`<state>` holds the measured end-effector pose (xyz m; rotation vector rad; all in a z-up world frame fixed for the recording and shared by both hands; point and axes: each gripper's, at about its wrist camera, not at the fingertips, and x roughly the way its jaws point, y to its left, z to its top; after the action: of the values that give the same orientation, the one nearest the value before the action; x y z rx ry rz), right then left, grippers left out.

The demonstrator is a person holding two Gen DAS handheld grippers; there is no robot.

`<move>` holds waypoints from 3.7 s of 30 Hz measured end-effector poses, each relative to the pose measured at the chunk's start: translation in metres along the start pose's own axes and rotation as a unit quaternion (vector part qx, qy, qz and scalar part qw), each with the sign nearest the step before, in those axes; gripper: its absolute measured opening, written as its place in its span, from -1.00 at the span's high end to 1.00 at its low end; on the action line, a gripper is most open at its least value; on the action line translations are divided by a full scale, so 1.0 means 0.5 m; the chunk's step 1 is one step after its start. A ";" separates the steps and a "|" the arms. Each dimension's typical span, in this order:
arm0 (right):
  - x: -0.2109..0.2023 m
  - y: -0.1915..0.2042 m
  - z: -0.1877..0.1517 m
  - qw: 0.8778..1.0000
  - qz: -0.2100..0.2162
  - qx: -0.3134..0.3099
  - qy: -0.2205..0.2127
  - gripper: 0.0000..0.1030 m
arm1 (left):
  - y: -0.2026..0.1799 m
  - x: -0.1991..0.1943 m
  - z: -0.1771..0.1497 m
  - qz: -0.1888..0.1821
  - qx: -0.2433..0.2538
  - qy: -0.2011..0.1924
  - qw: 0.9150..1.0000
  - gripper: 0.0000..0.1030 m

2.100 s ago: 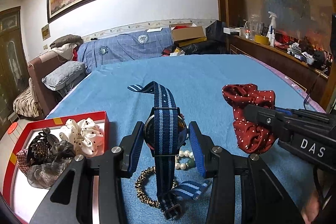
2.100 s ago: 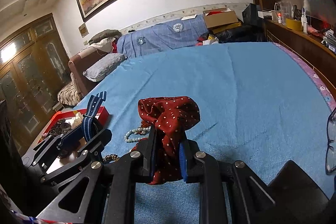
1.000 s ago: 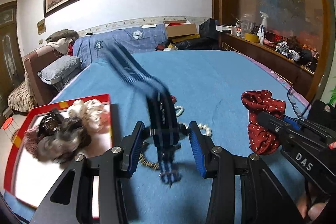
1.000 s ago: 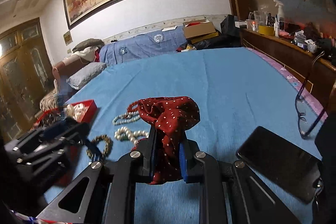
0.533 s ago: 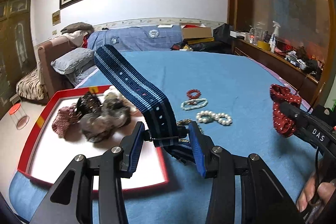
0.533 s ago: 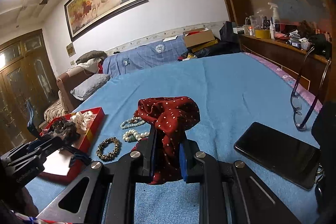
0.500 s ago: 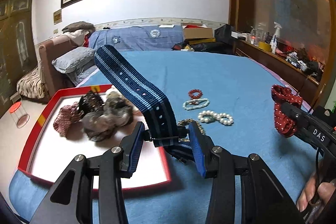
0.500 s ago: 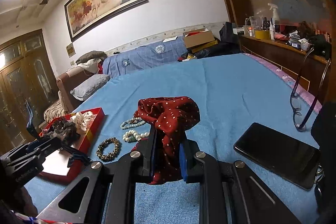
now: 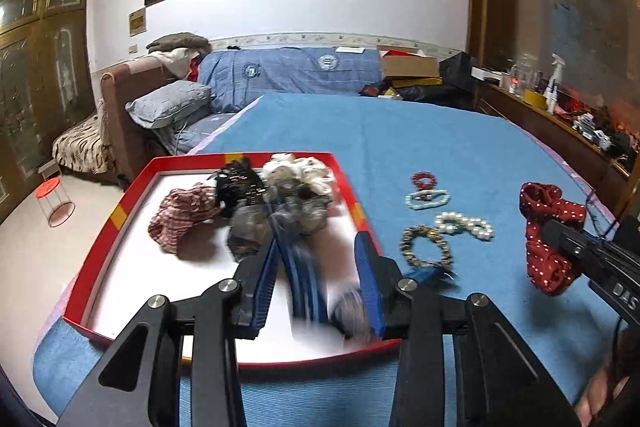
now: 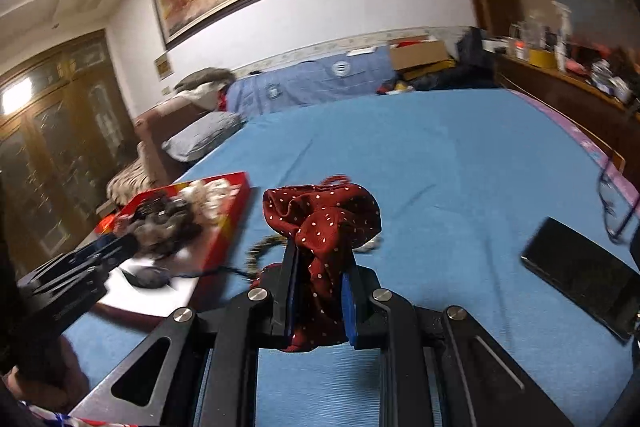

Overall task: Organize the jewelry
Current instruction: 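Lift the watch and red scrunchie and carry both toward the tray, then lower the watch and red scrunchie into the tray and open both tools, then grasp the pearl bracelet with right tool while left tool grasps leopard-print scrunchie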

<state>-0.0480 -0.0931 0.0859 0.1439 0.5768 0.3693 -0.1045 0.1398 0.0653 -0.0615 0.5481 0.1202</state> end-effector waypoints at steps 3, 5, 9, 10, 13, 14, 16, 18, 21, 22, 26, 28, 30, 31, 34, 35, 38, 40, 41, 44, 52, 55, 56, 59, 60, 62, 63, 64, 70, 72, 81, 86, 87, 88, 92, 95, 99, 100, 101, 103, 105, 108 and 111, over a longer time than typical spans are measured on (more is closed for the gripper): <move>0.004 0.025 0.000 1.000 0.008 -0.012 0.000 0.61 | 0.028 0.010 0.000 -0.004 -0.014 0.010 1.000 0.55; 0.008 0.033 0.003 1.000 0.013 -0.015 0.003 0.61 | 0.043 0.017 0.001 -0.005 -0.020 0.018 1.000 0.61; 0.010 0.033 0.009 1.000 0.023 -0.004 0.004 0.61 | 0.059 0.026 -0.001 -0.060 -0.025 0.047 0.997 0.61; 0.011 0.031 0.008 1.000 0.022 -0.002 0.005 0.61 | 0.054 0.030 -0.001 -0.081 -0.015 0.061 0.995 0.59; 0.013 0.020 0.004 1.000 0.023 0.007 0.010 0.61 | 0.014 0.045 -0.009 -0.152 0.043 0.114 0.981 0.01; 0.014 0.013 0.000 1.000 0.024 0.013 0.012 0.61 | 0.009 0.044 -0.011 -0.159 0.050 0.117 0.979 -0.14; 0.012 0.009 -0.005 0.999 0.025 0.017 0.015 0.61 | -0.001 0.045 -0.014 -0.163 0.074 0.123 0.976 -0.15; 0.012 0.008 -0.010 0.999 0.032 0.016 0.023 0.61 | -0.002 0.046 -0.015 -0.151 0.089 0.120 0.977 -0.15; 0.013 0.019 -0.011 0.998 0.049 0.009 0.031 0.61 | 0.002 0.061 -0.016 -0.138 0.091 0.129 0.978 -0.15; 0.015 0.029 -0.010 0.998 0.058 0.002 0.036 0.61 | 0.004 0.072 -0.017 -0.127 0.090 0.134 0.979 -0.15; 0.029 0.076 0.001 0.995 0.083 -0.024 0.047 0.61 | 0.019 0.101 -0.023 -0.079 0.085 0.151 0.982 -0.14; 0.046 0.104 0.008 0.993 0.097 -0.034 0.058 0.61 | 0.027 0.107 -0.024 -0.056 0.088 0.148 0.983 -0.14; 0.067 0.129 0.011 0.990 0.112 -0.040 0.077 0.60 | 0.041 0.110 -0.020 -0.047 0.079 0.150 0.984 -0.14; 0.080 0.145 0.013 0.988 0.119 -0.045 0.087 0.60 | 0.052 0.109 -0.018 -0.045 0.072 0.147 0.985 -0.14; 0.121 0.187 0.020 0.984 0.127 -0.058 0.110 0.58 | 0.088 0.108 -0.012 -0.025 0.046 0.140 0.989 -0.14; 0.139 0.197 0.023 0.983 0.129 -0.056 0.120 0.58 | 0.107 0.104 -0.008 -0.020 0.034 0.135 0.990 -0.14; 0.180 0.227 0.020 0.978 0.140 -0.058 0.145 0.58 | 0.140 0.092 -0.002 -0.012 0.015 0.126 0.992 -0.14; 0.205 0.247 0.016 0.976 0.139 -0.059 0.157 0.58 | 0.157 0.089 -0.001 -0.006 0.007 0.124 0.992 -0.14; 0.215 0.256 0.013 0.976 0.136 -0.064 0.158 0.58 | 0.164 0.088 0.000 -0.003 0.004 0.122 0.993 -0.14; 0.241 0.267 0.005 0.976 0.127 -0.063 0.163 0.58 | 0.180 0.085 -0.005 0.001 -0.004 0.121 0.993 -0.14; 0.292 0.280 -0.020 0.971 0.129 -0.053 0.194 0.57 | 0.184 0.083 -0.014 0.001 -0.004 0.119 0.993 -0.14; 0.290 0.276 -0.015 0.970 0.132 -0.054 0.196 0.41 | 0.191 0.076 -0.011 0.000 -0.008 0.114 0.993 -0.14; 0.285 0.270 -0.010 0.970 0.138 -0.049 0.194 0.29 | 0.194 0.074 -0.010 0.000 -0.011 0.114 0.993 -0.14; 0.262 0.254 0.001 0.968 0.157 -0.044 0.189 0.07 | 0.190 0.070 -0.006 -0.003 -0.013 0.111 0.994 -0.14; 0.251 0.248 0.006 0.968 0.163 -0.046 0.184 0.07 | 0.187 0.069 -0.006 -0.003 -0.012 0.110 0.994 -0.14; 0.229 0.238 0.015 0.970 0.165 -0.050 0.169 0.06 | 0.176 0.067 -0.004 -0.006 -0.006 0.108 0.994 -0.14; 0.219 0.231 0.021 0.970 0.171 -0.049 0.163 0.06 | 0.170 0.067 -0.002 -0.007 -0.003 0.108 0.994 -0.14; 0.212 0.224 0.025 0.969 0.177 -0.048 0.163 0.06 | 0.164 0.067 -0.001 -0.006 0.000 0.107 0.994 -0.14; 0.168 0.146 0.056 0.982 0.150 -0.041 0.110 0.06 | 0.122 0.051 0.009 -0.026 0.021 0.099 0.995 -0.14; 0.172 0.106 0.064 0.985 0.132 -0.029 0.107 0.12 | 0.105 0.046 0.012 -0.032 0.029 0.096 0.994 -0.14; 0.223 -0.048 0.060 0.989 0.051 -0.001 0.139 0.33 | 0.038 0.047 0.022 -0.062 0.056 0.097 0.992 -0.14; 0.264 -0.031 0.064 0.985 0.003 -0.079 0.154 0.33 | 0.007 0.050 0.022 -0.069 0.073 0.098 0.990 -0.14; 0.274 -0.027 0.062 0.983 -0.004 -0.092 0.158 0.33 | 0.003 0.052 0.022 -0.070 0.075 0.099 0.990 -0.14; 0.282 -0.024 0.058 0.981 -0.002 -0.100 0.168 0.33 | -0.004 0.054 0.023 -0.071 0.076 0.099 0.990 -0.14; 0.297 -0.015 0.047 0.976 -0.022 -0.131 0.172 0.48 | -0.022 0.062 0.033 -0.079 0.083 0.101 0.988 -0.14; 0.296 -0.034 0.046 0.977 -0.025 -0.116 0.177 0.78 | -0.046 0.070 0.042 -0.089 0.090 0.105 0.986 -0.14; 0.283 -0.062 0.054 0.981 -0.021 -0.087 0.170 0.80 | -0.087 0.087 0.055 -0.113 0.097 0.118 0.982 -0.13; 0.276 -0.074 0.061 0.984 -0.018 -0.071 0.162 0.80 | -0.099 0.094 0.058 -0.119 0.098 0.125 0.980 -0.13; 0.267 -0.086 0.067 0.986 -0.012 -0.054 0.154 0.80 | -0.115 0.105 0.061 -0.129 0.100 0.136 0.977 -0.13; 0.250 -0.117 0.077 0.990 0.003 -0.012 0.139 0.80 | -0.148 0.125 0.067 -0.148 0.103 0.152 0.972 -0.13; 0.237 -0.138 0.082 0.992 0.007 0.012 0.127 0.80 | -0.176 0.146 0.071 -0.162 0.107 0.169 0.966 -0.13; 0.222 -0.165 0.085 0.992 0.016 0.040 0.120 0.80 | -0.223 0.190 0.063 -0.157 0.121 0.197 0.960 0.12; 0.217 -0.171 0.090 0.991 0.017 0.053 0.121 0.79 | -0.249 0.224 0.048 -0.152 0.127 0.221 0.955 0.32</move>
<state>0.0866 -0.1321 0.0482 0.2138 0.8346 0.3924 0.0187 0.0292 0.0304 0.0806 0.9897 -0.2722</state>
